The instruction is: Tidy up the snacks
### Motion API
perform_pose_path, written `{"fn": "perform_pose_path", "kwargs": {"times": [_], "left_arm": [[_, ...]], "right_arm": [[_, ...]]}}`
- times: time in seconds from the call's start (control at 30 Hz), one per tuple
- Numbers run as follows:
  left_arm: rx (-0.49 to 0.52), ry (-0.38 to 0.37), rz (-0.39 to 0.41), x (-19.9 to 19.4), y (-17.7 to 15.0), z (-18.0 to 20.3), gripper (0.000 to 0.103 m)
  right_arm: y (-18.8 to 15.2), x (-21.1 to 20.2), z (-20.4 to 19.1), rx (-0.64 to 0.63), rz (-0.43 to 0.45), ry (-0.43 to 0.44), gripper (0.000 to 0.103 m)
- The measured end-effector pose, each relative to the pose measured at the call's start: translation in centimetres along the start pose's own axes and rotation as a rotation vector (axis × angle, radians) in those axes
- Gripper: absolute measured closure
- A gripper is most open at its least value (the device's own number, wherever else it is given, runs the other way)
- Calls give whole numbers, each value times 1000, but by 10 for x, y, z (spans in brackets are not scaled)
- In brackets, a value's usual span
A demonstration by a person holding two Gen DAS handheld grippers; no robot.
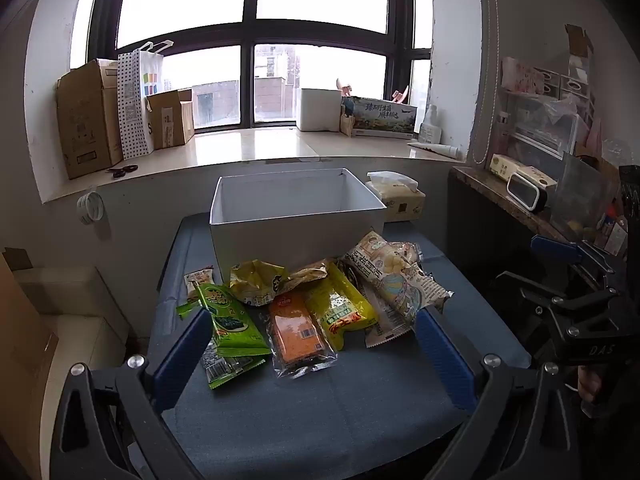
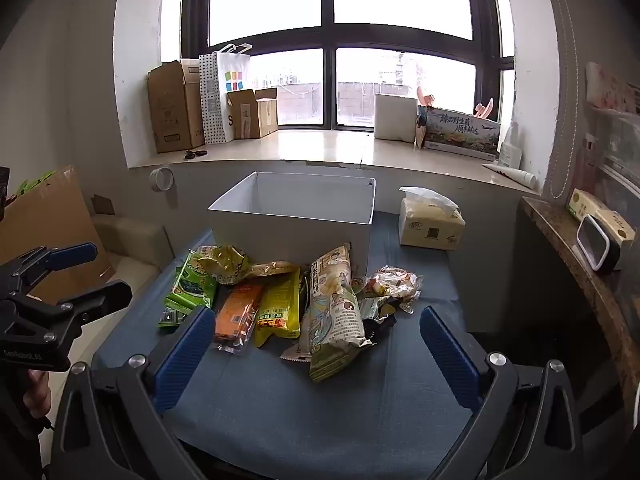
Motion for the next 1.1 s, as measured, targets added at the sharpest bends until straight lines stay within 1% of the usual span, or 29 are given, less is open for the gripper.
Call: {"fn": "perform_pose_path", "kwargs": {"times": [0.1,0.13,0.17,0.2,0.33,1.1], "left_arm": [[12,4,13,-3,-4,6,0],[-2,-16,-15,1,0,4,0],[-3,-24,-8,1,-1,4,0],[-5,-24,6,-1,-2,4,0],[-3,-26,3,-3,3,2,0],[9,-24,10,-7,3,3,0]], "right_arm": [[1,0,0,-6,0,-12,0],[2,0,0,-2,1,-13,0],[2,0,0,0,1,-12,0],[2,-2,0,1,2,-12,0],[1,-4,-1,-2,13,-6,0],[0,-5,-3,-14,20,0,0]]}}
Point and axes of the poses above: each gripper's, at about its wrist camera, not at the fingertips, and x roughly the way its jaws point, z to its right, y to its top, the point moved 2 cm from there along x, roughly the way its jaws point, and after that the axes turned 9 degrees about -z, right-handed, at the moved point
